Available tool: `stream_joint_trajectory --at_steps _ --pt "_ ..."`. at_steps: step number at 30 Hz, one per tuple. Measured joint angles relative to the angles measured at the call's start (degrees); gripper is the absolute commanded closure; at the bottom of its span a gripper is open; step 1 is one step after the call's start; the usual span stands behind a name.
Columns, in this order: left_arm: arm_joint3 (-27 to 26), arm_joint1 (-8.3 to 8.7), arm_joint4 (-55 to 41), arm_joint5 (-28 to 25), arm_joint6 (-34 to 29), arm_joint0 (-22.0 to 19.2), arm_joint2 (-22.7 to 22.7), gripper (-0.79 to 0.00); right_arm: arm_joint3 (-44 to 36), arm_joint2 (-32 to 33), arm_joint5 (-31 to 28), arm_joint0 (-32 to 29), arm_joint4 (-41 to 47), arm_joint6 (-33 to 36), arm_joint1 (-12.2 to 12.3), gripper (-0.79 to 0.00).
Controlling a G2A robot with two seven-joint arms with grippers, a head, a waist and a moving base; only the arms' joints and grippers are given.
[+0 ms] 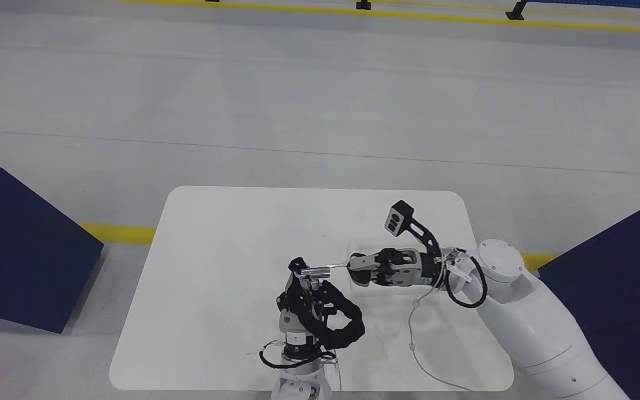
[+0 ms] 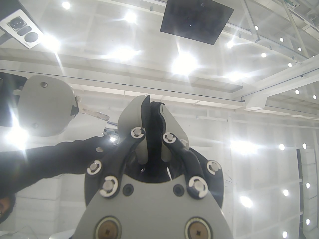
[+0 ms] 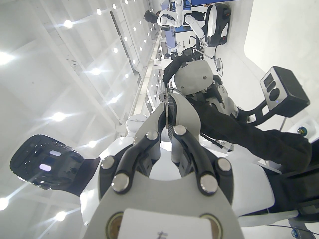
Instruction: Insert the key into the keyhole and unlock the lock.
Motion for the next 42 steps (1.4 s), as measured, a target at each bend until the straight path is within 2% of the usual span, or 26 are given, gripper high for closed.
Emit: stream_joint_trajectory --at_steps 26,42 --pt "0.00 0.00 0.00 0.00 0.00 0.00 0.00 0.000 -4.84 4.98 1.92 -5.25 -2.09 -1.56 0.10 0.000" --pt "0.00 0.00 0.00 0.00 0.00 0.00 0.00 0.000 -4.62 5.20 3.12 -5.41 -2.06 -1.40 -0.58 0.000"
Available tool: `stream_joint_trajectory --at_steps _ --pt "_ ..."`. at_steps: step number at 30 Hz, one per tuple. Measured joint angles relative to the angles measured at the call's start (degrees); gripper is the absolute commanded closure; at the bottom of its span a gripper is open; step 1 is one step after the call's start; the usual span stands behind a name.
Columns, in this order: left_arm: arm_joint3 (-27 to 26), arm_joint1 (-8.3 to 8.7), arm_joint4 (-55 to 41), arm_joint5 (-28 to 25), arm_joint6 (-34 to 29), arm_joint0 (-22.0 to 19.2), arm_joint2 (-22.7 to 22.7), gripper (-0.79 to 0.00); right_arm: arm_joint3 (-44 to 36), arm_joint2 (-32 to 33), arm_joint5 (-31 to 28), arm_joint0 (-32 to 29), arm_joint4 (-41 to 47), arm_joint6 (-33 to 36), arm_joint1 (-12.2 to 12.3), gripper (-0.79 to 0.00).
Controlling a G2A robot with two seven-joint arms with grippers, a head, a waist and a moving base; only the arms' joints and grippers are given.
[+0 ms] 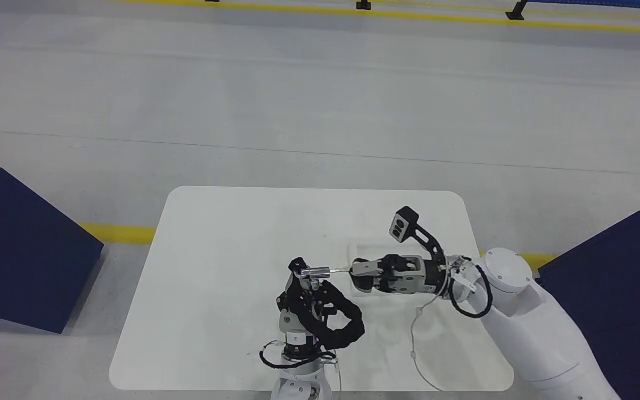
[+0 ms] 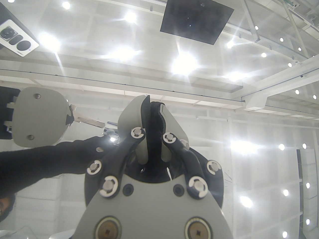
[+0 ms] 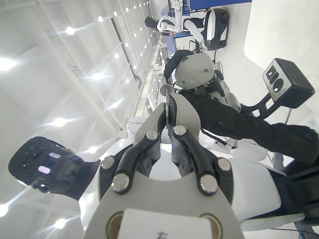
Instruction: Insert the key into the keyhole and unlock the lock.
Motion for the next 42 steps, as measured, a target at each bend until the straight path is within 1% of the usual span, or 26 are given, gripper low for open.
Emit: stream_joint_trajectory --at_steps 26,32,42 --pt "-0.01 0.00 0.01 0.00 0.01 0.00 -0.01 0.000 0.20 0.71 0.40 -0.46 -0.60 0.61 -0.92 0.000" --pt "-1.67 0.08 1.71 0.29 2.44 0.81 -0.91 0.000 -0.17 1.81 0.60 -1.40 -0.89 0.62 -0.86 0.000" --pt "-1.26 -0.24 4.72 -0.52 2.09 0.98 -1.30 0.000 -0.87 2.54 1.07 -2.32 -0.84 0.41 -1.01 0.000"
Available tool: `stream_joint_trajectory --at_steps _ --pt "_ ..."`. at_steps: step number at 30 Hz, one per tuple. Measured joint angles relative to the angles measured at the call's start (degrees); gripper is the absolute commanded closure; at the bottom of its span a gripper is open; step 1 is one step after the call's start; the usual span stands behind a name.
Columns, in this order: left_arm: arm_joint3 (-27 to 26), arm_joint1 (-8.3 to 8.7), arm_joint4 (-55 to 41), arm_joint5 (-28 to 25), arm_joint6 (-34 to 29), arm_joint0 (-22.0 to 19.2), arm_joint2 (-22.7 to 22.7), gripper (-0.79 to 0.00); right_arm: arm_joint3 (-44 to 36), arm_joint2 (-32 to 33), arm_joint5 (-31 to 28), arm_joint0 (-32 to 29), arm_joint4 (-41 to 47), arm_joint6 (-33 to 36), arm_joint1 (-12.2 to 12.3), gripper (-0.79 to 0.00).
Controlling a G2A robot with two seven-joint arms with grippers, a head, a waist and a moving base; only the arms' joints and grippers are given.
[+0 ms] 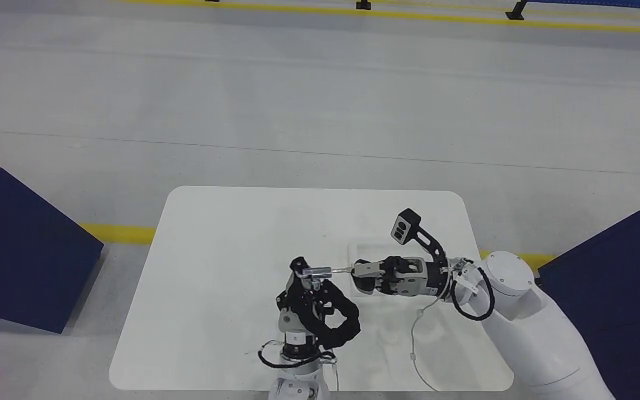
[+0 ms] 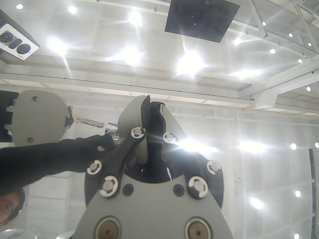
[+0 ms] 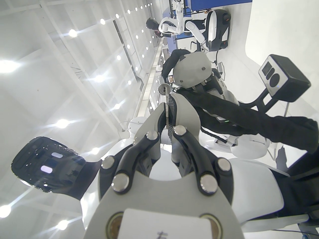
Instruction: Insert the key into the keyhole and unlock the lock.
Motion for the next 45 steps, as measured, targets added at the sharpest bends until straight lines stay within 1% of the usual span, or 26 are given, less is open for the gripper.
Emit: stream_joint_trajectory --at_steps 12,29,45 --pt "0.05 -0.24 1.45 -0.35 0.25 0.14 -0.28 0.000 0.19 -0.17 0.19 0.01 0.22 0.05 -0.45 0.000" --pt "0.48 -0.32 1.16 -1.86 -0.49 -0.20 -0.20 0.000 -0.59 1.58 0.63 -1.24 -0.10 0.63 -0.52 0.000" --pt "0.57 -0.31 1.40 -1.79 -0.34 -0.16 -0.20 0.000 -0.33 1.17 0.90 -0.76 -0.27 0.86 -1.02 0.000"
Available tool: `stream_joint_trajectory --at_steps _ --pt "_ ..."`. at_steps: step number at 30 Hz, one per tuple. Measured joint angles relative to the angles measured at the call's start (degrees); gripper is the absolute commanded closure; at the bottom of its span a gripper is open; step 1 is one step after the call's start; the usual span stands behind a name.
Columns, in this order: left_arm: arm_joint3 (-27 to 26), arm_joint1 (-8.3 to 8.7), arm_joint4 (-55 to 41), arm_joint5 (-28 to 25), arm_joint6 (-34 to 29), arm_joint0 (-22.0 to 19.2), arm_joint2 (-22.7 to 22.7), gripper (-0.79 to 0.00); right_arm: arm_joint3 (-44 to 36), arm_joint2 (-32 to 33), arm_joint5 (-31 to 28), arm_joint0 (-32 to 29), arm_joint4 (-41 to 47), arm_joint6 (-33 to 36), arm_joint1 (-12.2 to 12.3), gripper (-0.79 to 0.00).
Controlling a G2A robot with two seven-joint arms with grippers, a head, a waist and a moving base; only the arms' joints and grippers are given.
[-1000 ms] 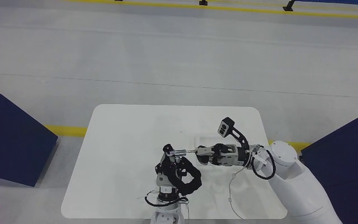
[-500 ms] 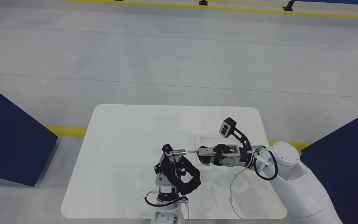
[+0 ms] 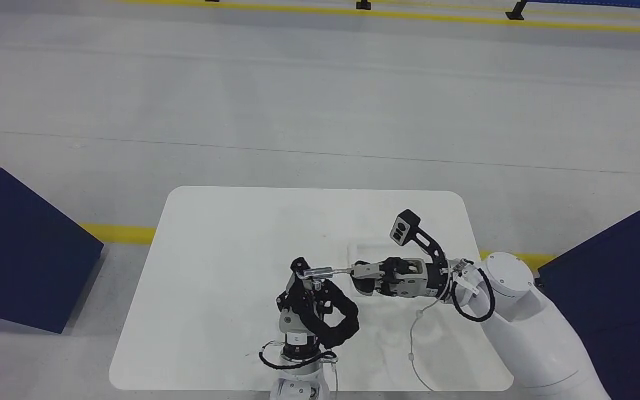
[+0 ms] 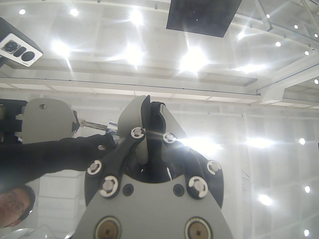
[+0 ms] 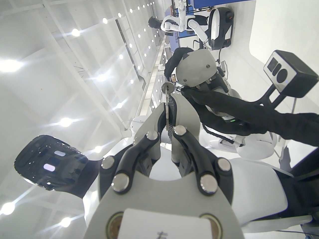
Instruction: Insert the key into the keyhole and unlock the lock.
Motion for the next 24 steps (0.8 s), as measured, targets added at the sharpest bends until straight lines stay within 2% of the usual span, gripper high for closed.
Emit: stream_joint_trajectory --at_steps 18,24 --pt "-0.08 0.02 0.41 1.18 0.68 0.09 -0.07 0.000 0.40 -0.03 0.06 0.45 -1.16 0.71 -0.35 0.000" --pt "-0.36 0.14 0.27 3.02 1.24 0.35 0.20 0.000 0.60 0.05 -0.07 0.64 -1.44 1.29 -0.44 0.000"
